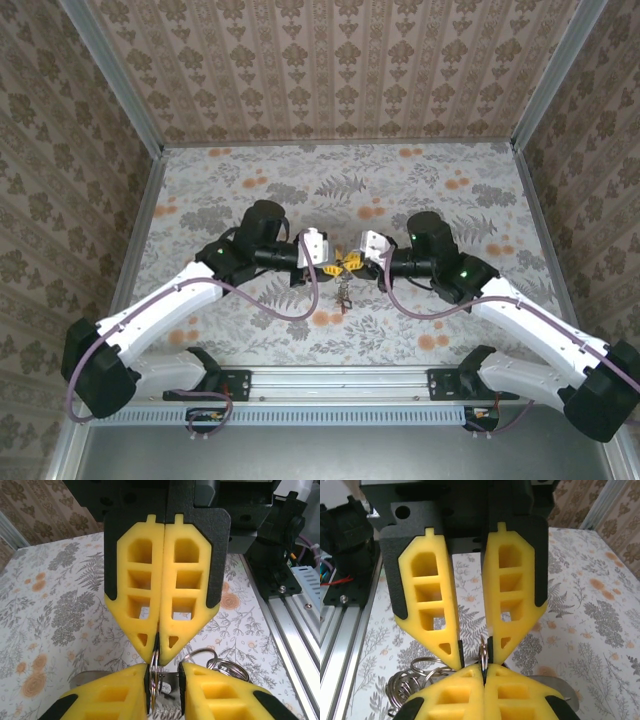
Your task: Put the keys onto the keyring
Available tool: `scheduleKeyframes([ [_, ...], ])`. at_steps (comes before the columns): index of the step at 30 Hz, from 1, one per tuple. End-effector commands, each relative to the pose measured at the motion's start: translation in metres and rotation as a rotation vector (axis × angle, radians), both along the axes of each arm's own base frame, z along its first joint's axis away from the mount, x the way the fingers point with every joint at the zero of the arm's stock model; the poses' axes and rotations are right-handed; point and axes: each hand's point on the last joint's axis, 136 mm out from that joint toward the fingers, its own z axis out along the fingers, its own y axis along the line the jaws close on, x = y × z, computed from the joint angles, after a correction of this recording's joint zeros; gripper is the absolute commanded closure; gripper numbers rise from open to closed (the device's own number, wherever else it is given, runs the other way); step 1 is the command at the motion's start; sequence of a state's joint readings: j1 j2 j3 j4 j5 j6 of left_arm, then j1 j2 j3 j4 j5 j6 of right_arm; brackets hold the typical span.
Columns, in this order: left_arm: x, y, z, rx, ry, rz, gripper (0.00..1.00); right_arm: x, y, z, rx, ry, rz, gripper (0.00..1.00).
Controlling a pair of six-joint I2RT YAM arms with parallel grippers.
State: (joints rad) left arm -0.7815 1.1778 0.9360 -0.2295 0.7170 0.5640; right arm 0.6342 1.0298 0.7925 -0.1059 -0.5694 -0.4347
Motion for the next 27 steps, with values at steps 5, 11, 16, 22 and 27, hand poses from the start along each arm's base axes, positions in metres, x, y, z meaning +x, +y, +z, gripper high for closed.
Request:
scheduleKeyframes([
  [5, 0.000, 0.002, 0.015, -0.072, -0.007, 0.014, 0.81, 0.000, 0.002, 0.063, 0.329, -0.099, 0.007, 1.00],
  [11, 0.005, 0.005, 0.021, -0.110, 0.001, 0.032, 0.93, 0.001, -0.005, 0.076, 0.466, -0.130, -0.021, 1.00],
  [16, 0.009, 0.007, 0.020, -0.106, 0.009, 0.048, 0.92, -0.003, -0.004, 0.069, 0.449, -0.126, 0.000, 1.00],
  [22, 0.011, 0.010, 0.015, -0.042, 0.022, 0.055, 1.00, -0.002, -0.003, 0.032, 0.185, -0.093, 0.016, 0.91],
  [27, 0.016, 0.010, 0.018, 0.028, 0.022, 0.073, 1.00, 0.014, -0.015, -0.005, -0.058, -0.020, -0.074, 0.73],
])
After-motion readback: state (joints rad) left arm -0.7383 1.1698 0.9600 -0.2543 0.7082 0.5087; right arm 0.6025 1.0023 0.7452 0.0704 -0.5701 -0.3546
